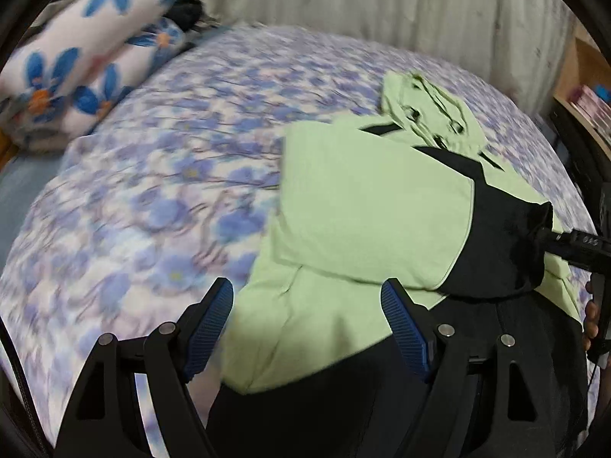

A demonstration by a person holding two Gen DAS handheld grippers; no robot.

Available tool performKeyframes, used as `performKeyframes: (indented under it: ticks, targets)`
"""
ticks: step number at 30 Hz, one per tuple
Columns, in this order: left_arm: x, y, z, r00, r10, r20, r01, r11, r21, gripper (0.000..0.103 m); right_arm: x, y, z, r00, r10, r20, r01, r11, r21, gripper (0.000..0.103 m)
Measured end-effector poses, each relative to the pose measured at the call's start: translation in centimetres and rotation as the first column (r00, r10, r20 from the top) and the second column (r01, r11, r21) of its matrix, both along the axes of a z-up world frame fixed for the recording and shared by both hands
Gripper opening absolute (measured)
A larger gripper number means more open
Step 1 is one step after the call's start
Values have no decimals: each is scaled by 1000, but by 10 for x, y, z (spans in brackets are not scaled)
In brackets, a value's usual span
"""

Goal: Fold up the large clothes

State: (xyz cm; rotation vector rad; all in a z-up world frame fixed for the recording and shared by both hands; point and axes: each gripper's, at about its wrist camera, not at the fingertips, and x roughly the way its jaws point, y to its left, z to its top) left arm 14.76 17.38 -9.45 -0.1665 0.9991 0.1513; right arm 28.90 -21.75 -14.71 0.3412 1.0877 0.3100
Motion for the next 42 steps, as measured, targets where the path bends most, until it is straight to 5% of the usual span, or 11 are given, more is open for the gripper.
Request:
performKeyframes:
  ticks: [5, 9, 15, 19, 24, 27, 29, 32, 38, 42]
  targets:
    - [63, 15, -18, 996, -64, -69, 62, 998, -31, 78, 18, -6, 10, 1000, -3, 17, 3, 1000, 28, 64]
    - [116, 36, -44, 988, -35, -152, 30, 999, -34, 78, 36, -5, -8, 996, 6, -91, -7, 1000, -10, 64]
    - [154, 46, -64, 981, -46, -189, 33, 997, -70, 78, 40, -42, -11, 990, -44, -136, 82, 956, 281, 65]
    - [161, 43, -74, 978, -63, -200, 44, 994, -99, 78, 46, -51, -9, 986, -62, -156, 110, 941, 321, 73]
    - [167, 33, -79, 976, -92, -199, 75, 993, -93, 78, 60, -32, -26, 969, -51, -240, 76, 993, 95, 73]
    - [171, 29, -79, 975, -111, -193, 93, 991, -99, 61, 60, -21, -33, 974, -18, -226, 20, 1000, 8, 65]
    - [173, 24, -76, 974, -119, -191, 105, 991, -86, 27, 58, -8, -31, 978, 33, -206, -52, 995, -88, 11]
    - [172, 21, -68, 978, -127, -163, 125, 992, -22, 5, 51, 4, -12, 991, 84, -103, -102, 976, -193, 10]
    - [171, 35, -45, 1000, -23, -10, 23, 999, 29, 2, 48, 8, 41, 958, 102, 267, -42, 974, -222, 10]
    - [179, 33, -58, 1000, -1, -11, 1, 998, 70, 1, 72, 4, 8, 969, 68, 237, 5, 955, -295, 11]
